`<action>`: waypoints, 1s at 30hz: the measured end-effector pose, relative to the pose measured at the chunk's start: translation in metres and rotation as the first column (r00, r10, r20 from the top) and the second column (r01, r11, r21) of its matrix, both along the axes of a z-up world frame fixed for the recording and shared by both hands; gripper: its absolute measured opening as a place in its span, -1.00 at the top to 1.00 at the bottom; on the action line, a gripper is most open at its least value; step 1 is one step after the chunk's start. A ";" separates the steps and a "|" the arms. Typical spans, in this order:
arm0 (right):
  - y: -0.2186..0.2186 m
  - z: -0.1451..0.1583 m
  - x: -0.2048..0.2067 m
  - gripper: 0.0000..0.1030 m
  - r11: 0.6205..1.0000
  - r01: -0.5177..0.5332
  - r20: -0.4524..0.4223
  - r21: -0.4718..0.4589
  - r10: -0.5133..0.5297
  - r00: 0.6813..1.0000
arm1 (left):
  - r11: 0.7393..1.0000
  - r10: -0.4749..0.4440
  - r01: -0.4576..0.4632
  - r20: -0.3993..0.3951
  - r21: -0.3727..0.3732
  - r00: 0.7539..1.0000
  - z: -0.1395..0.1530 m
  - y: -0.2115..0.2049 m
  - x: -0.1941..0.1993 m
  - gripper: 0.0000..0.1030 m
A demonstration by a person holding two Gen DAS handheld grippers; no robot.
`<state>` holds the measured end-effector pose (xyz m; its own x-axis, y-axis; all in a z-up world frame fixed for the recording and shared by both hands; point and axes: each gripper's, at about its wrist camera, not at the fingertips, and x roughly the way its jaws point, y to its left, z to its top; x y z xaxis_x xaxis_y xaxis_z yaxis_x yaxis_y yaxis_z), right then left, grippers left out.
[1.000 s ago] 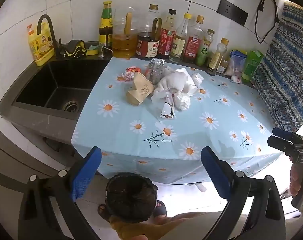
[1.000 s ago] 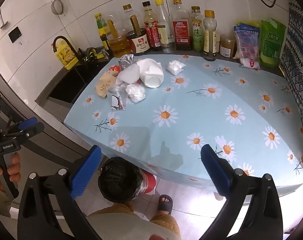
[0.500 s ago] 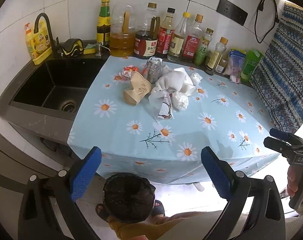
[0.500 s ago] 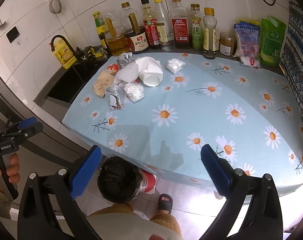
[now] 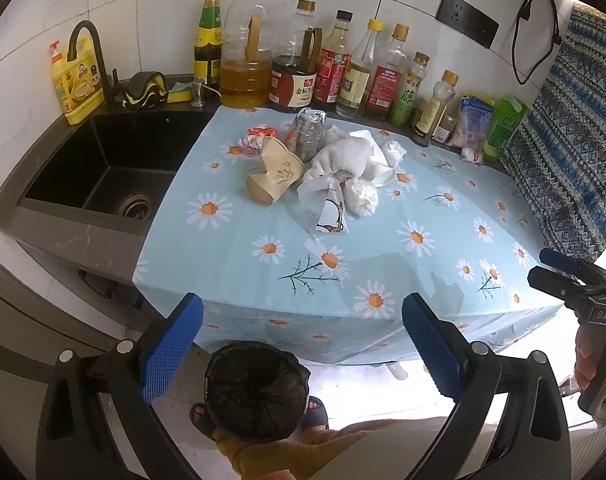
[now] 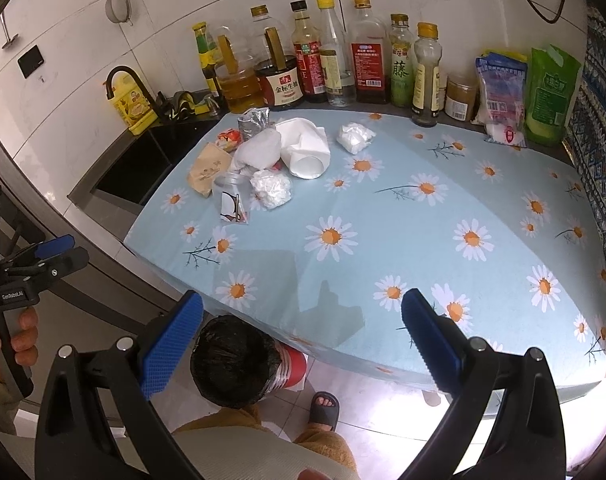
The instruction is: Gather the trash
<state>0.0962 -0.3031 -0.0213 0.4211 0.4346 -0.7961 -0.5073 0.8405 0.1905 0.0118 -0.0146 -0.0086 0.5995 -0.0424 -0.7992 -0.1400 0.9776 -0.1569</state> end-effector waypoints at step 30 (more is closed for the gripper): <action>0.009 -0.001 0.001 -0.91 1.000 0.013 -0.009 -0.012 -0.013 1.000 | 1.000 -0.015 0.015 -0.021 -0.012 1.000 -0.001 0.007 0.009 -0.88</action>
<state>0.0973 -0.2941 -0.0219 0.4194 0.4191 -0.8053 -0.4942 0.8495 0.1847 0.0208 -0.0073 -0.0092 0.5815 -0.0614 -0.8112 -0.1284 0.9777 -0.1661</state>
